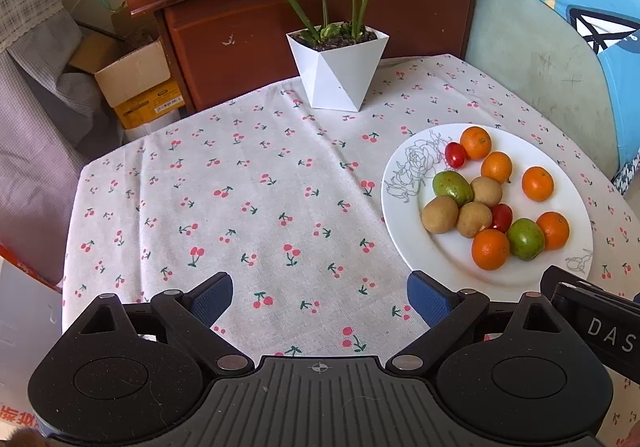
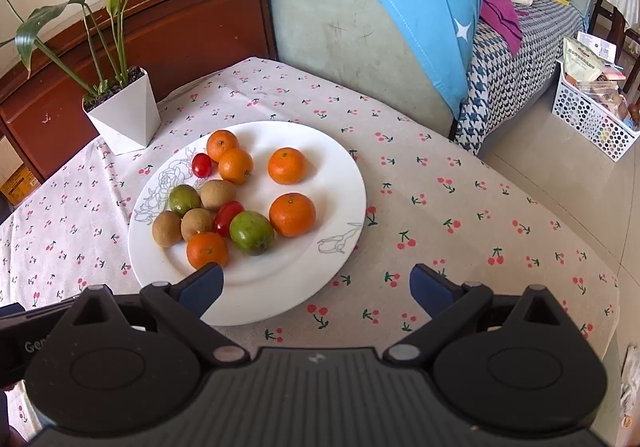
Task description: Organize fruits
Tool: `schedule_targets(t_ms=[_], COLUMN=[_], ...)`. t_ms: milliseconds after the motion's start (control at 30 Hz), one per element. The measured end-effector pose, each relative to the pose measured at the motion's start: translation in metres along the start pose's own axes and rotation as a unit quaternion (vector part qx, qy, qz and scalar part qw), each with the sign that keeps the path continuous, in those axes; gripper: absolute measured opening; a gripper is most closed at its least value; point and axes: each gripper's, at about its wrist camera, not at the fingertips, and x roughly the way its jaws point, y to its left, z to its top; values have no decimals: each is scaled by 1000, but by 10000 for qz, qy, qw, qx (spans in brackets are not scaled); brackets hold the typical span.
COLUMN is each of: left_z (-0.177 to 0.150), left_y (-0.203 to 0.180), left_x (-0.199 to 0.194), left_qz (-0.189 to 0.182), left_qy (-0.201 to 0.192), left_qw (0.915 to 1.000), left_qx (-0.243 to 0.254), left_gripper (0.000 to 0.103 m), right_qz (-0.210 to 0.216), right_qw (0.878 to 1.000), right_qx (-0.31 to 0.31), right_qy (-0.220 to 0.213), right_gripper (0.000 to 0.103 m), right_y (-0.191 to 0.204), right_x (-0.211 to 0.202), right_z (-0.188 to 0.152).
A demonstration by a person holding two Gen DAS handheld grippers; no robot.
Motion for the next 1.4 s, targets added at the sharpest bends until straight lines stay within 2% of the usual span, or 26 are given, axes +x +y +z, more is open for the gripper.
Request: schedule_targets(t_ms=[800, 1400], left_z=[0, -16], left_y=[4, 42], left_x=[-2, -10], left_qz=[153, 260], left_qy=[-42, 15], left_qw=[9999, 9991], left_qx=[25, -324], left_gripper=[95, 95], right_qz=[-7, 486], right_qw=[9999, 9973], right_qx=[-86, -513], right_qy=[-78, -218], right_gripper=[99, 99], right_y=[7, 33], right_x=[-1, -7], right_z=[-4, -18])
